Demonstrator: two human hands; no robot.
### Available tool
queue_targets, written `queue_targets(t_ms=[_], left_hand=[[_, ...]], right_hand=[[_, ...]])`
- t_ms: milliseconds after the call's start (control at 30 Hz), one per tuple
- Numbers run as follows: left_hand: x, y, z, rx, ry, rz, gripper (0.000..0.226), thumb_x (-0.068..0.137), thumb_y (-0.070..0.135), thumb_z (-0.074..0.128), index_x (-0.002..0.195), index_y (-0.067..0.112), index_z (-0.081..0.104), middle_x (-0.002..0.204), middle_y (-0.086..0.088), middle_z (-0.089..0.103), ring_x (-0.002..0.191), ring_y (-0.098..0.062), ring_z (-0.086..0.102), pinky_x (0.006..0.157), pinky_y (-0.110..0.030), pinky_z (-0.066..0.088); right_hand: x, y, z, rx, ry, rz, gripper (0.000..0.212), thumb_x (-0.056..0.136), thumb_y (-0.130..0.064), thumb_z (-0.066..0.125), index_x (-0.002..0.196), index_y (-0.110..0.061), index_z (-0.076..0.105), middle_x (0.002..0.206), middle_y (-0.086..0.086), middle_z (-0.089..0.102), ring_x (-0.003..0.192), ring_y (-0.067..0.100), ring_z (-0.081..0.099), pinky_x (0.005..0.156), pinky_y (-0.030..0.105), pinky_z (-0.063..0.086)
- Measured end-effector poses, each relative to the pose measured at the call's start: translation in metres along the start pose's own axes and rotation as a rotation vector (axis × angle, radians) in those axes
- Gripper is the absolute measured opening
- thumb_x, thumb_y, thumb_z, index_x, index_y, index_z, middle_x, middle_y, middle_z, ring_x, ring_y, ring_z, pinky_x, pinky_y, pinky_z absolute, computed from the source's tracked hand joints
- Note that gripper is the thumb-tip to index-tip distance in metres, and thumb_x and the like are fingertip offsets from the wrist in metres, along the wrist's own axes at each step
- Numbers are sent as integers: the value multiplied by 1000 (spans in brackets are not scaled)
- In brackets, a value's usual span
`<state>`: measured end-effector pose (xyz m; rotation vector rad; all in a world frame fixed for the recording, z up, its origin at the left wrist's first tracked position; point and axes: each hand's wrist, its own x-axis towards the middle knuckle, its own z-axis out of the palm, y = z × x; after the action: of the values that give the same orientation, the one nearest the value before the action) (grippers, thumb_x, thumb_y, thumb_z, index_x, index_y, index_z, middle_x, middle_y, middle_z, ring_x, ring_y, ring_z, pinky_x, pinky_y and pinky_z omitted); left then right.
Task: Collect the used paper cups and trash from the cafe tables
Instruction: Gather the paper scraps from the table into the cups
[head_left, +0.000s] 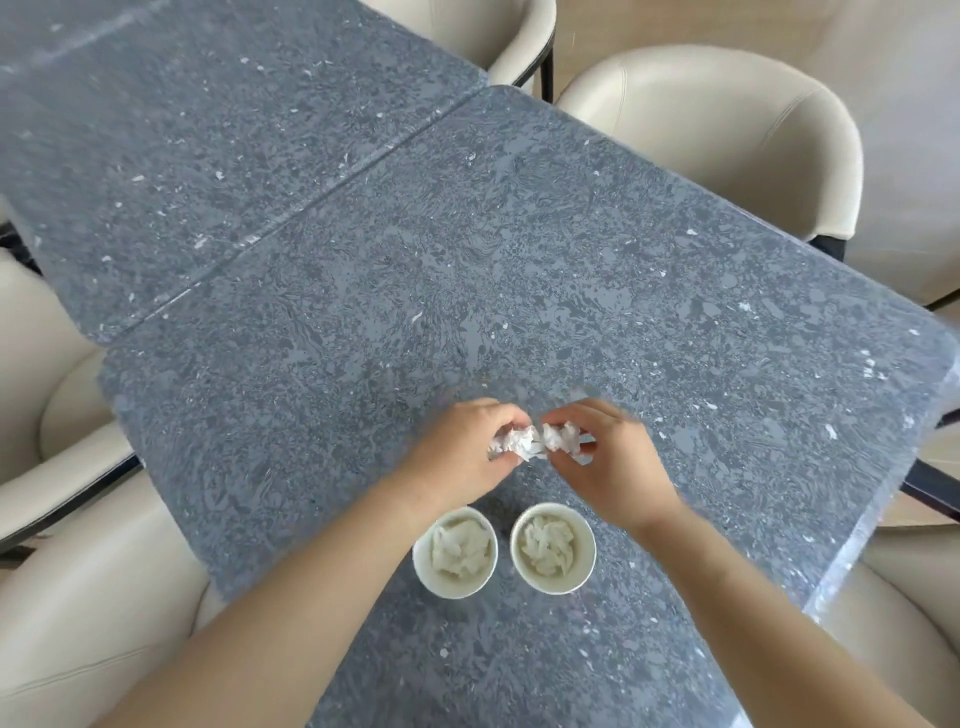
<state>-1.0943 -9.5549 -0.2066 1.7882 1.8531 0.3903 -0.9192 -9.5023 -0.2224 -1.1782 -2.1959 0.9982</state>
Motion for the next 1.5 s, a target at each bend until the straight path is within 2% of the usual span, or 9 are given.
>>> queue_targets(t_ms=[300, 367, 500, 633, 767, 1033, 1267, 1400, 1500], left_hand=[[-74, 41, 32, -74, -1, -111, 35, 78, 19, 66, 112, 24, 60, 107, 6, 63, 96, -10, 57, 83, -25, 47], [-83, 46, 39, -85, 47, -131, 38, 77, 19, 68, 114, 26, 58, 108, 8, 61, 97, -9, 57, 81, -19, 43], [-94, 54, 43, -135, 85, -125, 57, 75, 13, 70, 126, 28, 48, 120, 6, 53, 102, -12, 56, 84, -19, 41], [-105, 50, 38, -150, 128, -120, 63, 75, 5, 68, 129, 28, 45, 130, 7, 46, 111, -12, 52, 93, -19, 39], [-119, 39, 33, -82, 136, -157, 56, 75, 8, 67, 124, 29, 49, 125, 10, 48, 111, -11, 51, 94, -25, 41], [-132, 27, 35, 194, 74, -217, 42, 80, 28, 65, 119, 27, 51, 118, 4, 58, 104, -22, 56, 78, -30, 44], [-132, 22, 36, 411, 37, -158, 18, 85, 14, 54, 100, 23, 57, 102, 2, 65, 95, -23, 60, 71, -30, 44], [-129, 21, 35, 484, 32, -108, 14, 85, 13, 55, 94, 23, 58, 96, 2, 67, 91, -23, 61, 75, -32, 44], [-127, 17, 37, 417, 52, -64, 10, 85, 23, 57, 95, 24, 58, 99, 5, 65, 95, -21, 59, 79, -32, 42]], right_hand=[[-80, -19, -10, -36, -78, 63, 36, 72, -2, 67, 104, -19, 65, 97, -2, 62, 77, 13, 59, 70, 27, 54], [-87, -20, -12, -40, -85, 83, 38, 73, -3, 66, 108, -18, 63, 101, 0, 63, 78, 13, 58, 70, 28, 55], [-93, -22, -14, 0, -119, 145, 39, 74, -7, 67, 111, -19, 60, 103, 0, 62, 77, 11, 59, 69, 22, 53], [-95, -24, -16, 27, -107, 123, 42, 76, -4, 68, 115, -16, 58, 109, 2, 60, 84, 13, 59, 77, 27, 54], [-102, -22, -15, -5, -95, 62, 37, 76, -1, 66, 111, -14, 60, 106, 3, 60, 84, 15, 60, 78, 30, 54], [-114, -18, 3, -244, -241, -59, 31, 79, -12, 63, 110, -16, 62, 115, -1, 61, 106, 22, 52, 84, 31, 46], [-116, -11, 23, -394, -313, -88, 28, 85, -14, 53, 112, -20, 58, 119, -6, 55, 118, 17, 43, 87, 30, 43], [-111, -15, 24, -313, -255, -75, 21, 87, -14, 54, 105, -18, 63, 113, -5, 60, 109, 21, 50, 73, 32, 49], [-107, -18, 16, -256, -225, -88, 26, 83, -14, 59, 108, -20, 63, 111, -5, 62, 103, 22, 54, 71, 38, 52]])
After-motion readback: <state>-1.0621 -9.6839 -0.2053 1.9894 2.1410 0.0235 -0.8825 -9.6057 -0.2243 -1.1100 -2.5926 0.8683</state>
